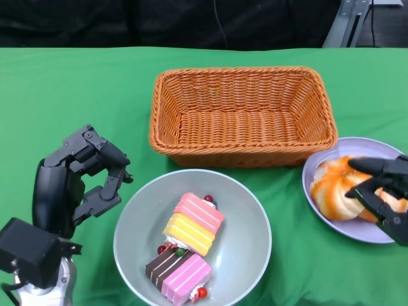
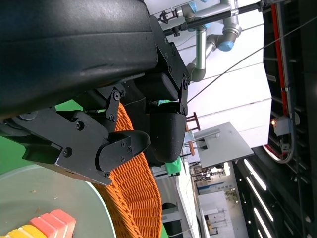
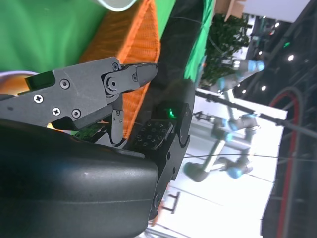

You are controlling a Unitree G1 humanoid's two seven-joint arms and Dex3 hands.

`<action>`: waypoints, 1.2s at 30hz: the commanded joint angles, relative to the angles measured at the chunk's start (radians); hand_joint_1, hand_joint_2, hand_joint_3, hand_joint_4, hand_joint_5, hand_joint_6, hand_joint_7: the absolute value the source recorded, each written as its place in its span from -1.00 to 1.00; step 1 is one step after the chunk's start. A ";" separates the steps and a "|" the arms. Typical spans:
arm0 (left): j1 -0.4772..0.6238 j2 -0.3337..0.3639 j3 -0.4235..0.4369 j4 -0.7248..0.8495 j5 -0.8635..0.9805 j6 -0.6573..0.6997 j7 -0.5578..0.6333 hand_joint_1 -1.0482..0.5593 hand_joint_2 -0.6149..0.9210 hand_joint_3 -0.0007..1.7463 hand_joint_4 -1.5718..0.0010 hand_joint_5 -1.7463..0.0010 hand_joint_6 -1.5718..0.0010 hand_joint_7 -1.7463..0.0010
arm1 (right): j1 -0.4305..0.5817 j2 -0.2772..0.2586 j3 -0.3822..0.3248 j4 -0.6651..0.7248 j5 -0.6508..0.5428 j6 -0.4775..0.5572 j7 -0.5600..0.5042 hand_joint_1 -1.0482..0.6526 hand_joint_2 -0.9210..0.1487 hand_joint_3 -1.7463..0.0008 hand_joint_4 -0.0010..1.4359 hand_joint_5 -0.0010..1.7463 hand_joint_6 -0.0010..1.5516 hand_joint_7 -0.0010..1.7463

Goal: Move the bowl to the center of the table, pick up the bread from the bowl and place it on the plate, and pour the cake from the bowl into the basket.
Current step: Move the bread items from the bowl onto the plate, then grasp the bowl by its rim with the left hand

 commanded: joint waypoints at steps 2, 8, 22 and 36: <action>-0.005 0.014 0.001 0.003 -0.016 -0.008 -0.028 0.23 0.70 0.01 0.02 -0.83 0.10 -0.70 | -0.009 0.002 -0.019 0.032 -0.006 -0.032 -0.008 0.15 -0.97 0.76 -0.07 0.60 -0.04 0.17; 0.001 0.021 0.003 -0.001 -0.008 -0.006 -0.030 0.23 0.68 0.02 0.02 -0.79 0.08 -0.67 | -0.011 0.021 -0.014 0.041 -0.012 -0.036 -0.018 0.16 -0.61 0.35 -0.05 0.70 -0.06 0.27; 0.009 0.095 -0.011 -0.057 0.032 -0.038 -0.062 0.21 0.74 -0.10 0.06 -0.70 0.07 -0.49 | -0.032 0.032 -0.009 0.033 -0.037 -0.032 -0.046 0.10 -0.51 0.26 -0.06 0.71 -0.06 0.27; 0.080 0.261 -0.030 -0.120 0.141 -0.182 -0.113 0.06 0.91 -0.94 0.19 0.65 0.09 0.99 | -0.051 0.039 -0.014 0.036 -0.021 -0.006 -0.049 0.17 -0.54 0.26 -0.05 0.71 -0.04 0.25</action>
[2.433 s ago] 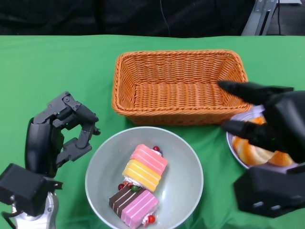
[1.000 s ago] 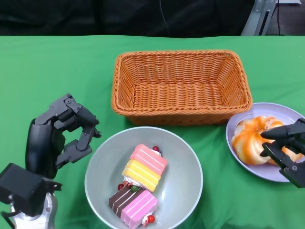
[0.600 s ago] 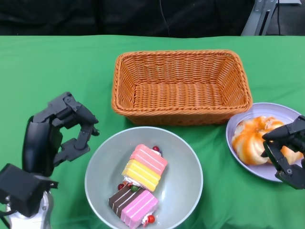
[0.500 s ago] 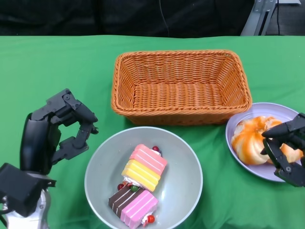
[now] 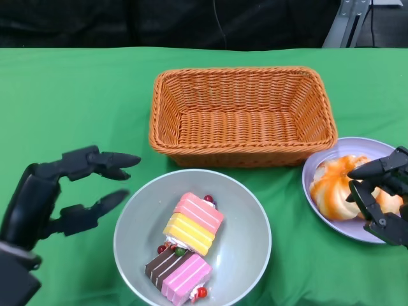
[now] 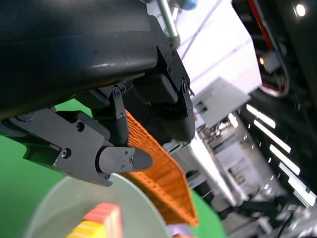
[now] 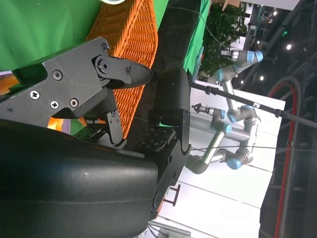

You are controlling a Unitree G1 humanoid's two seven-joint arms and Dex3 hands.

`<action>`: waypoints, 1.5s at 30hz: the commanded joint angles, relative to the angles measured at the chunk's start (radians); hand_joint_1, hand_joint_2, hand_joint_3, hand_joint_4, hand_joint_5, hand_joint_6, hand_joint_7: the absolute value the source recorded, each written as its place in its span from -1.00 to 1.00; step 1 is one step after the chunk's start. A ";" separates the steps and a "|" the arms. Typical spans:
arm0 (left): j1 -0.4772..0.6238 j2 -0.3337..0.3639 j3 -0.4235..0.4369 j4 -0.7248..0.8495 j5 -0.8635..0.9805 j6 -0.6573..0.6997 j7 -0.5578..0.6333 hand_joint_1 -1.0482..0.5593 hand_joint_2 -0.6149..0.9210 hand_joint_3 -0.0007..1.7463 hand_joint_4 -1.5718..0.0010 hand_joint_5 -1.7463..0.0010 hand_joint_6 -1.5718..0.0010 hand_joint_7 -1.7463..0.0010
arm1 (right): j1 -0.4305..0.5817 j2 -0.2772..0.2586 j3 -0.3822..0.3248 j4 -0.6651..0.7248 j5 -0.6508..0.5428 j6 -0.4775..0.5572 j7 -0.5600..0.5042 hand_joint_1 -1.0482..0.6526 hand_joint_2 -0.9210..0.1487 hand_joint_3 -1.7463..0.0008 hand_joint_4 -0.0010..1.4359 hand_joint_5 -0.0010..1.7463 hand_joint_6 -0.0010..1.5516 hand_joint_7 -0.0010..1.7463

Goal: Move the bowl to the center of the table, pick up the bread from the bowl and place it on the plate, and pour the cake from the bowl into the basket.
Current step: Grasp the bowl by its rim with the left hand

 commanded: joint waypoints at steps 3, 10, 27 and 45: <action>-0.020 0.091 0.007 0.016 0.100 -0.144 0.015 -0.01 0.92 -0.97 0.25 0.75 0.17 1.00 | -0.018 0.003 -0.017 0.016 0.018 0.007 -0.008 0.16 -0.53 0.25 -0.05 0.71 -0.04 0.24; -0.091 0.128 0.128 0.120 0.434 -0.434 0.191 -0.16 0.87 -1.00 0.24 0.82 0.19 0.99 | -0.025 0.006 -0.022 0.021 0.034 0.022 -0.007 0.18 -0.54 0.22 -0.03 0.70 -0.04 0.23; -0.181 0.212 0.198 0.165 0.894 -0.662 0.495 -0.28 0.83 -1.00 0.12 0.84 0.02 0.97 | -0.033 0.022 -0.040 0.042 0.077 0.008 0.007 0.16 -0.57 0.22 -0.06 0.70 -0.06 0.18; -0.291 0.566 -0.410 0.059 1.588 -0.303 1.514 -0.39 0.90 -1.00 0.07 0.84 0.00 0.97 | -0.019 0.041 -0.050 0.027 0.086 0.033 0.005 0.08 -0.87 0.56 -0.10 0.74 -0.13 0.23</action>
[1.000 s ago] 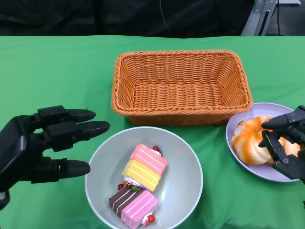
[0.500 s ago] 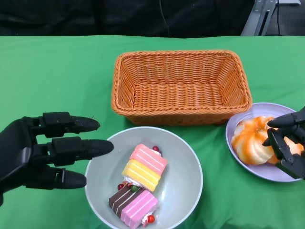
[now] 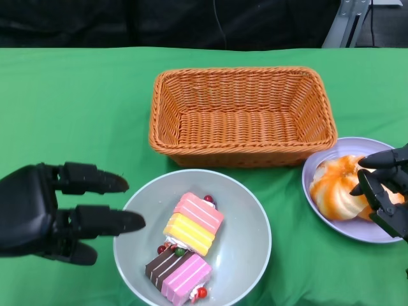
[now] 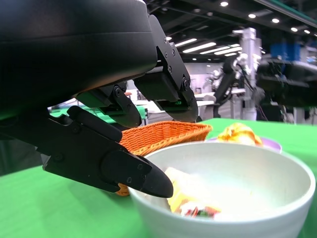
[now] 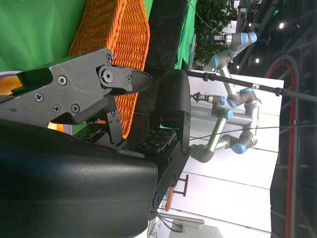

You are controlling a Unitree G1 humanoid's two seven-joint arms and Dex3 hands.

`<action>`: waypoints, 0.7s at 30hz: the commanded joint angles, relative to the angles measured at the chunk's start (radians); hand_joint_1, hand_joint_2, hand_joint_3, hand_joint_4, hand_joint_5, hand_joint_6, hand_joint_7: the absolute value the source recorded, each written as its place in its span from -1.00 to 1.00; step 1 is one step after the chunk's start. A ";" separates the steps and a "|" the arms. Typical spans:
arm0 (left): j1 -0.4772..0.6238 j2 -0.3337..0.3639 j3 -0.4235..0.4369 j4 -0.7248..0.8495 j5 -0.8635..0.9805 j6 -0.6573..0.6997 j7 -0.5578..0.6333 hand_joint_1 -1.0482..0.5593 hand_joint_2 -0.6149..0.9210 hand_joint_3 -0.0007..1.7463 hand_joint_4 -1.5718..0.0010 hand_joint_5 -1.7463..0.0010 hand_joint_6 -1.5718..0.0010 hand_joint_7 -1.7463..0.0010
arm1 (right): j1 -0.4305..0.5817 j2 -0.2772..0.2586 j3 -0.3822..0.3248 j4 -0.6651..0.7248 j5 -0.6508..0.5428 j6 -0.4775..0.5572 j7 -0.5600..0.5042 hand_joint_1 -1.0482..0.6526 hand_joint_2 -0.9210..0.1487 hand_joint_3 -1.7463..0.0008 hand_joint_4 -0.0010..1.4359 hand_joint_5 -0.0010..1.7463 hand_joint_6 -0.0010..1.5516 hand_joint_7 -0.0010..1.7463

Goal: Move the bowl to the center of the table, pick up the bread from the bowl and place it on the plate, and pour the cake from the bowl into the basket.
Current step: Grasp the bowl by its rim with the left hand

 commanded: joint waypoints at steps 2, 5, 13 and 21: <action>-0.084 0.118 -0.251 0.008 0.126 0.158 0.308 -0.40 0.87 -1.00 0.06 0.84 -0.03 0.97 | 0.011 0.002 -0.016 -0.015 0.012 0.010 -0.011 0.08 -0.89 0.57 -0.09 0.74 -0.13 0.24; -0.133 0.137 -0.406 0.033 0.181 0.275 0.470 -0.41 0.84 -1.00 0.02 0.84 -0.04 0.97 | 0.010 0.005 -0.018 -0.014 0.015 0.011 -0.013 0.07 -0.89 0.59 -0.09 0.75 -0.13 0.25; -0.199 0.146 -0.627 0.050 0.159 0.439 0.582 -0.40 0.73 -1.00 0.02 0.85 -0.14 0.96 | 0.018 0.012 -0.024 -0.020 0.012 0.017 -0.026 0.05 -0.92 0.62 -0.08 0.73 -0.12 0.24; -0.201 0.154 -0.683 0.016 0.093 0.487 0.582 -0.41 0.75 -0.99 0.04 0.84 -0.16 0.97 | 0.024 0.013 -0.025 -0.031 0.022 0.040 -0.028 0.06 -0.98 0.69 -0.07 0.71 -0.11 0.21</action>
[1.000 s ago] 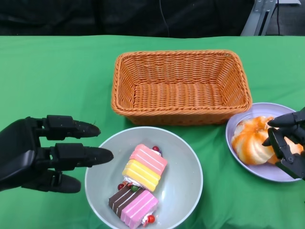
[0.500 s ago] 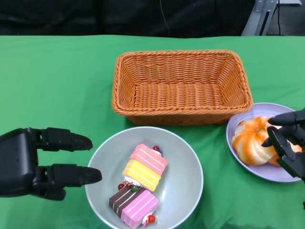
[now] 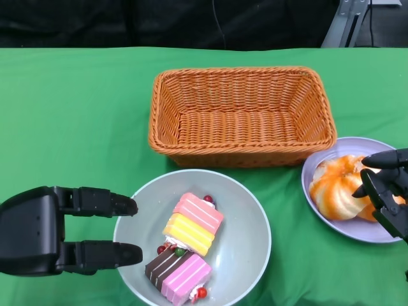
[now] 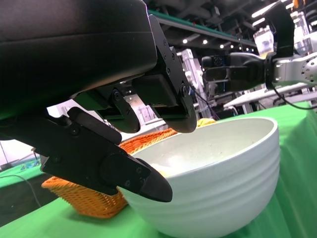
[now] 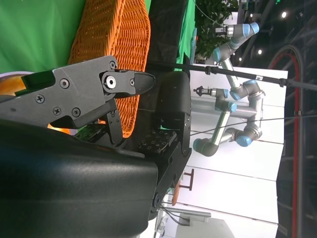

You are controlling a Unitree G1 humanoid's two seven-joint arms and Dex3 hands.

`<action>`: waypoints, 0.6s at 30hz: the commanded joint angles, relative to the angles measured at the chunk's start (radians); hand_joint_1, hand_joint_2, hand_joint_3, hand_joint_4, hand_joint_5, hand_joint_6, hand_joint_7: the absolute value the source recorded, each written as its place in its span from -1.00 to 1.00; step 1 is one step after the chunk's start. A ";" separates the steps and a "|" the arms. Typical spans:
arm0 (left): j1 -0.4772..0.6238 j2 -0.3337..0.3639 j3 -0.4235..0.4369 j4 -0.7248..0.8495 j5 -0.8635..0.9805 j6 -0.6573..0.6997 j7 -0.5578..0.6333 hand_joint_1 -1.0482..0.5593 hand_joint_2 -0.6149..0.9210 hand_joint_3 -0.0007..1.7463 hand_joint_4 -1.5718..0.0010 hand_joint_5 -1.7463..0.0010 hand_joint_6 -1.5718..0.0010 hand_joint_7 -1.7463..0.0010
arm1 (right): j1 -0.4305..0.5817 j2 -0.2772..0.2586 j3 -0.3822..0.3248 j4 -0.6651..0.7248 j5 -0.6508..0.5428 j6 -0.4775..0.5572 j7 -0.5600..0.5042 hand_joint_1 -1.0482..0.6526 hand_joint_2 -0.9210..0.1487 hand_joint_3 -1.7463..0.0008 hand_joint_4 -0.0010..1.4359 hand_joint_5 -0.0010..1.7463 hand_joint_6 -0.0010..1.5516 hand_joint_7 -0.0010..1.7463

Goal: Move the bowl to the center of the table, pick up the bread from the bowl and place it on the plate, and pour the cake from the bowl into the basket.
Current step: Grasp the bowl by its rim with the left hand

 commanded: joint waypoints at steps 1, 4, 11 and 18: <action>-0.011 0.031 -0.021 -0.014 -0.018 0.019 0.048 -0.41 0.75 -0.99 0.05 0.84 -0.16 0.97 | 0.011 -0.001 -0.018 -0.017 0.015 0.009 -0.008 0.06 -0.99 0.70 -0.07 0.71 -0.11 0.20; -0.014 0.035 -0.035 -0.015 -0.021 0.030 0.048 -0.42 0.74 -1.00 0.08 0.84 -0.14 0.99 | 0.011 -0.001 -0.017 -0.017 0.005 0.010 -0.016 0.06 -1.00 0.71 -0.07 0.72 -0.10 0.21; -0.028 0.019 -0.091 0.007 -0.007 0.059 0.042 -0.43 0.76 -0.99 0.05 0.82 -0.07 1.00 | 0.020 0.006 -0.015 -0.029 0.016 0.018 -0.019 0.03 -1.00 0.75 -0.07 0.74 -0.11 0.22; -0.038 -0.006 -0.133 0.007 -0.021 0.061 -0.014 -0.38 0.74 -1.00 0.03 0.84 -0.09 0.99 | 0.041 0.014 -0.008 -0.056 0.003 0.025 -0.025 0.03 -1.00 0.74 -0.09 0.74 -0.11 0.22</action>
